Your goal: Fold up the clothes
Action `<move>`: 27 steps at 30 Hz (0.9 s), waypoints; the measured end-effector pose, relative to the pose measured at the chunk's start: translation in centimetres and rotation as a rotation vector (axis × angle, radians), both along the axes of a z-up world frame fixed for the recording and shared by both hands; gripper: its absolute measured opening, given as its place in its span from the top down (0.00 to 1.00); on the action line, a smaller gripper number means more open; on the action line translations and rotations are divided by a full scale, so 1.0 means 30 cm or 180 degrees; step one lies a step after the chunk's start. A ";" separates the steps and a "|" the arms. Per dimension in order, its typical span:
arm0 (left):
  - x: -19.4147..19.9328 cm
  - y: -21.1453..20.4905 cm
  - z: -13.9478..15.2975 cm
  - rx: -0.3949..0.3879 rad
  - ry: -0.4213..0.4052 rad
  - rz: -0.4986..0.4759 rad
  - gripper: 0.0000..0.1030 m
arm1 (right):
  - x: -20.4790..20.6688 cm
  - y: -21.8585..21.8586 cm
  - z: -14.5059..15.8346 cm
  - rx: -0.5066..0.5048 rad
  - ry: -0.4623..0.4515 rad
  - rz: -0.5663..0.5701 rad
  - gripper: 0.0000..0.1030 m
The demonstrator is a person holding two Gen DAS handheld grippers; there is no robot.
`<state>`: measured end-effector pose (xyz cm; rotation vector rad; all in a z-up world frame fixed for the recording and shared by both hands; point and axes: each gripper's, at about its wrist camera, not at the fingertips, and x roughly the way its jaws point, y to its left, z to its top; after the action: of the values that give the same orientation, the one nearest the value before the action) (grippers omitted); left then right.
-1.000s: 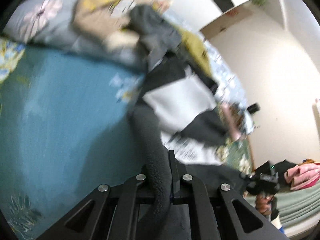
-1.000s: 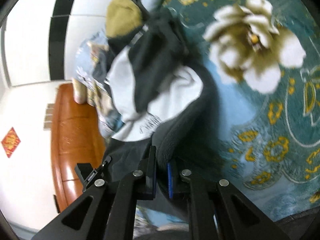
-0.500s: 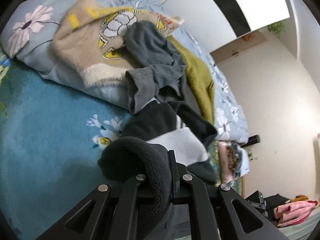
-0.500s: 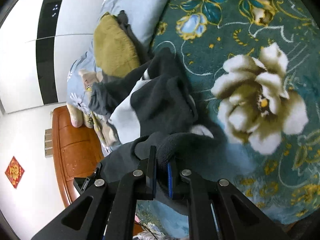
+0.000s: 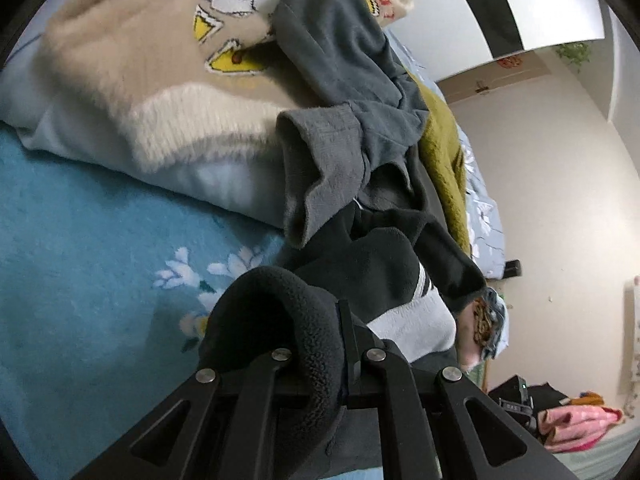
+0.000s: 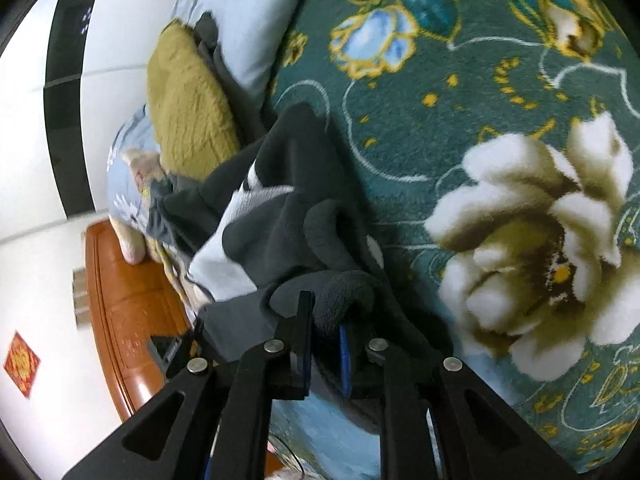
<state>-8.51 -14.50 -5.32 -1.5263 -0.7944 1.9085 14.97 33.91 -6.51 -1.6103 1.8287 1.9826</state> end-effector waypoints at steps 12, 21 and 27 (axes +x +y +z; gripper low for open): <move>0.179 -0.011 0.023 -0.0335 0.0401 -0.0804 0.52 | -0.048 -0.163 0.020 0.0575 -0.0187 0.1156 0.69; 0.314 0.039 0.011 -0.1035 0.0851 -0.1419 0.53 | -0.046 -0.255 0.038 0.0825 -0.0184 0.1761 0.77; 0.371 0.044 0.033 -0.1344 0.1117 -0.1806 0.91 | -0.031 -0.274 0.043 0.0751 -0.0149 0.1884 0.85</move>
<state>2.62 -13.20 -4.33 -1.3826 0.1994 1.8755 14.02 25.68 -5.21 -2.2693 1.1178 2.2166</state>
